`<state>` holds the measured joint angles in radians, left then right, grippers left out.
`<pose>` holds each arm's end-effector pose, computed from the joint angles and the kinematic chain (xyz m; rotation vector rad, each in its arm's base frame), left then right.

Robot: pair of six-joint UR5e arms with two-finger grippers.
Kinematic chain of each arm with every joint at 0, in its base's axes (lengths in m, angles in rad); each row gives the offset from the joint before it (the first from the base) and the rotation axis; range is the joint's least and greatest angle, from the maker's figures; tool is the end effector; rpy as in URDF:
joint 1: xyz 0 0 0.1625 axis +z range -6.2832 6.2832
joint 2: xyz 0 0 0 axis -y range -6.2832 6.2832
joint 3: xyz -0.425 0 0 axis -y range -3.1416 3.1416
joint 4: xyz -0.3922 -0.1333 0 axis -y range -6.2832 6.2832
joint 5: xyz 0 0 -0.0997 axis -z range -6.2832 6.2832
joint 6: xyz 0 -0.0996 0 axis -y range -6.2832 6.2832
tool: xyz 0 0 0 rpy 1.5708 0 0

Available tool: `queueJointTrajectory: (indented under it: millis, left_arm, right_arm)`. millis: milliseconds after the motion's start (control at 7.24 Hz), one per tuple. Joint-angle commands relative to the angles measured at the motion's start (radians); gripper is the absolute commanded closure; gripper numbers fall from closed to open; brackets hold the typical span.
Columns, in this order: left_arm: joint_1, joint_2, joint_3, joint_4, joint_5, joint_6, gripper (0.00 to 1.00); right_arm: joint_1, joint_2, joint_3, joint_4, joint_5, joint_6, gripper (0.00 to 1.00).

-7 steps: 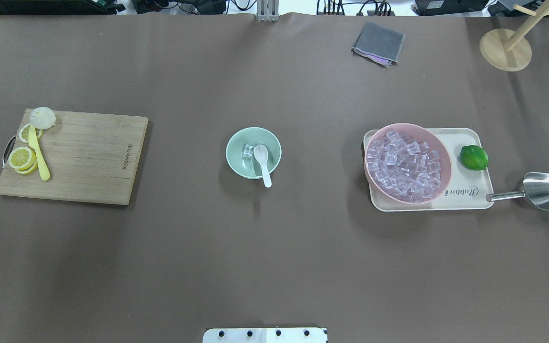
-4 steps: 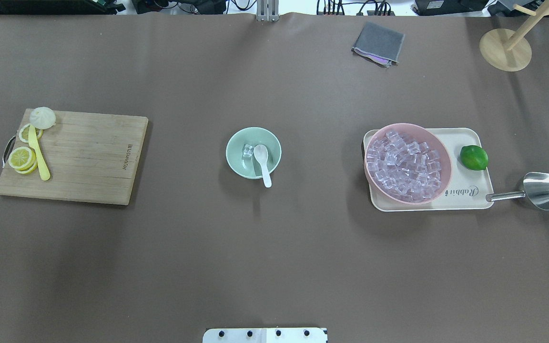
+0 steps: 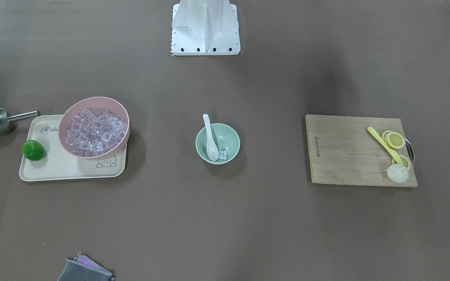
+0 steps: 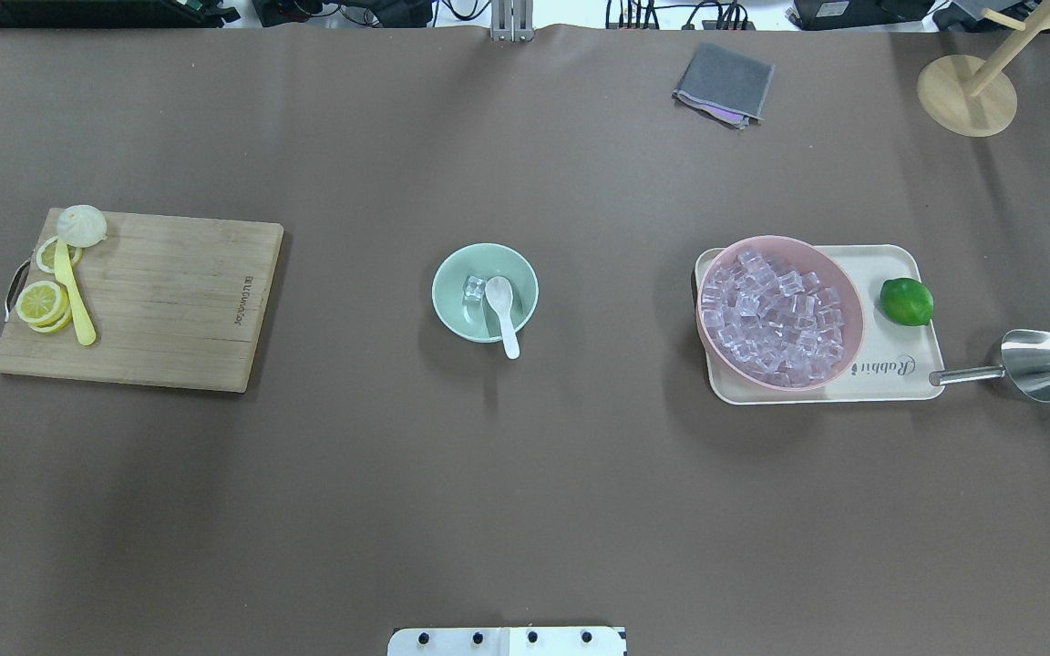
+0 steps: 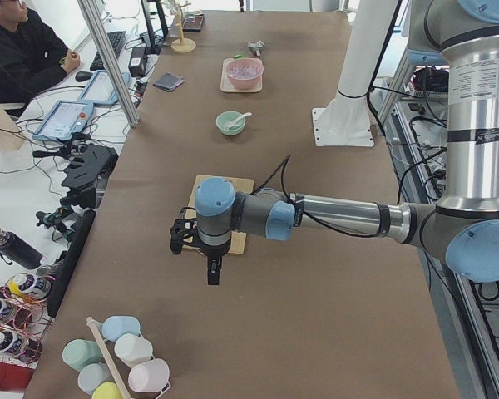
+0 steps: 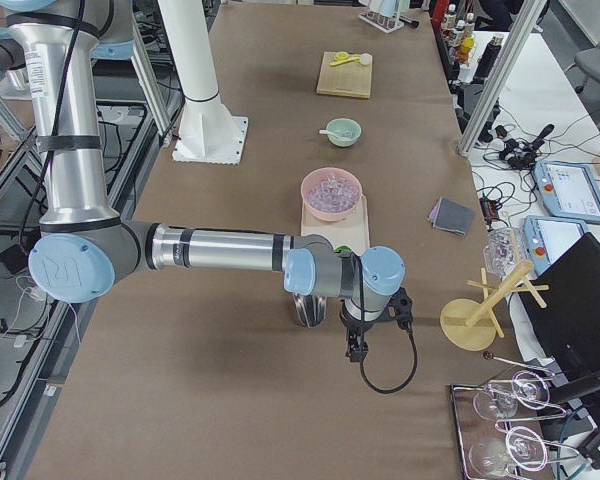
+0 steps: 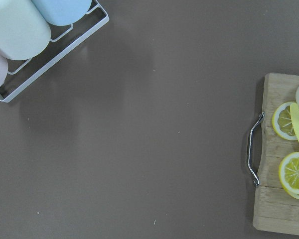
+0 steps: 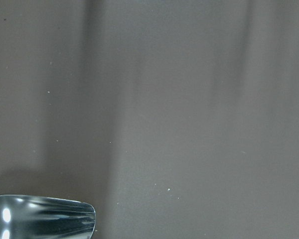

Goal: Put spoon and ice into bowl

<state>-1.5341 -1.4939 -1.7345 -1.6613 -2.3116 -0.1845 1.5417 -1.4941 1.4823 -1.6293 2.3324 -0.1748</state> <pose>-0.0488 -0.4713 0.6070 0.0865 0.7530 -0.0750 0.0494 -0.5208 0.6698 -0.0113 -0.7651 -0.1671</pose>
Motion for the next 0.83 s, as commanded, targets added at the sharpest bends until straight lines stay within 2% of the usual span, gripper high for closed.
queueJointTrajectory:
  millis: [0, 691]
  left_arm:
    - [0.000, -0.008, 0.013, -0.005, 0.003, 0.000, 0.02]
    - [0.000, -0.055, 0.067, -0.005, 0.003, 0.000, 0.02]
  right_arm:
    - [0.000, 0.006, 0.001, 0.000, 0.004, 0.001, 0.00]
    - [0.000, 0.011, 0.012, -0.001, 0.010, 0.009, 0.00]
